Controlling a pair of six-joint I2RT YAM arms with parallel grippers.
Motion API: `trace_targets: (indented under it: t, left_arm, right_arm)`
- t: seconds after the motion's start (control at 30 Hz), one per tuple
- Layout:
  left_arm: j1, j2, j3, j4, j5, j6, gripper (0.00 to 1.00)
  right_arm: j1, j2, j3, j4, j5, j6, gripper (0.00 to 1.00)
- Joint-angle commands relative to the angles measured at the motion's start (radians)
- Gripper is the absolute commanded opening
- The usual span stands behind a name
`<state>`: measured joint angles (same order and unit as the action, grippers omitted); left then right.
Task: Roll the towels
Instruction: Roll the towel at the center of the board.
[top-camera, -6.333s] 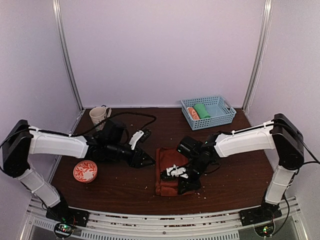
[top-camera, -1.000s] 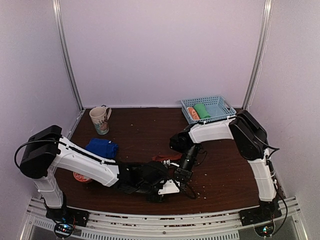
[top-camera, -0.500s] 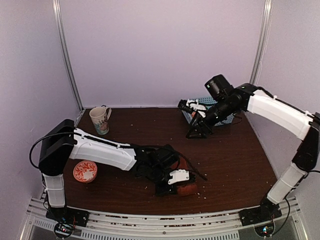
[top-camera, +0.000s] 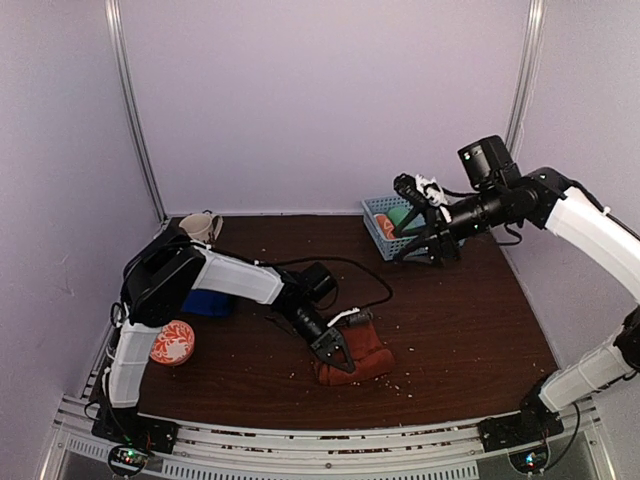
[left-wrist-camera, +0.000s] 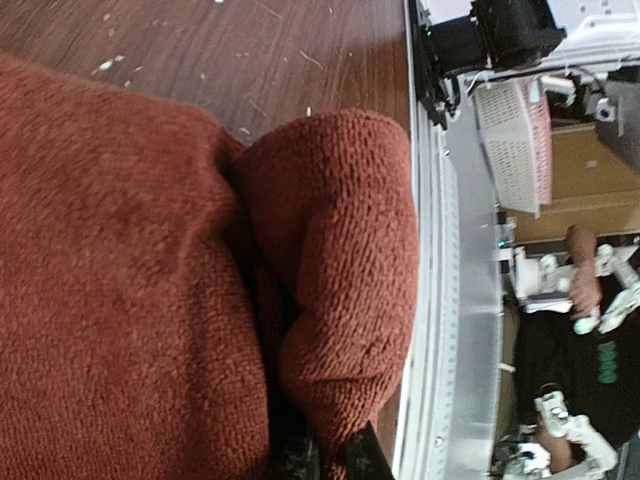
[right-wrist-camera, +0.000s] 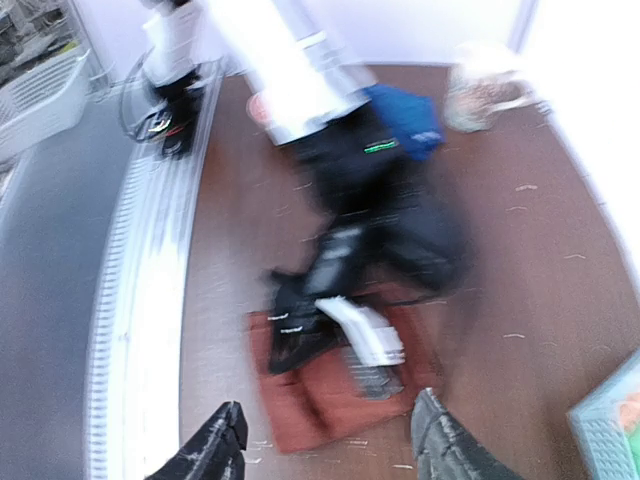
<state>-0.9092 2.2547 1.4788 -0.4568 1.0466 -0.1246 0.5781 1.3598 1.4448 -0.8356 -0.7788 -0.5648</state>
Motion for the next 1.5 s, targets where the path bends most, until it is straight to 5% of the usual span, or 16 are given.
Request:
trace_targets:
  t: [0.0,0.1,0.27,0.7,0.87,1.0,1.33,1.47]
  left_arm:
    - [0.027,0.029,-0.041,0.065,0.127,-0.147,0.0]
    - [0.032,0.031,-0.033,0.06,0.122,-0.151,0.0]
    - [0.032,0.043,-0.009,-0.019,0.061,-0.095,0.0]
    - [0.033,0.076,0.003,-0.025,0.039,-0.083,0.0]
    - [0.038,0.067,0.015,-0.026,0.002,-0.074,0.01]
    - [0.048,-0.03,-0.012,-0.006,-0.163,-0.058,0.25]
    - [0.049,-0.613,-0.399,0.356,-0.702,-0.077,0.37]
    - [-0.072,-0.83,-0.658,0.587,-0.978,0.005,0.38]
  right_arm:
    - [0.218,-0.023,-0.165,-0.08,0.073,-0.123,0.53]
    - [0.347,-0.009,-0.308,0.05,0.319,-0.088,0.46]
    - [0.432,0.095,-0.437,0.234,0.563,-0.059,0.49]
    - [0.483,0.267,-0.506,0.432,0.622,-0.074,0.52]
    - [0.484,0.32,-0.51,0.406,0.573,-0.092,0.25]
    - [0.482,0.328,-0.491,0.33,0.483,-0.09,0.12]
    - [0.413,0.443,-0.349,0.051,0.093,-0.046,0.04]
    - [0.326,0.579,-0.232,-0.057,-0.029,-0.036,0.02]
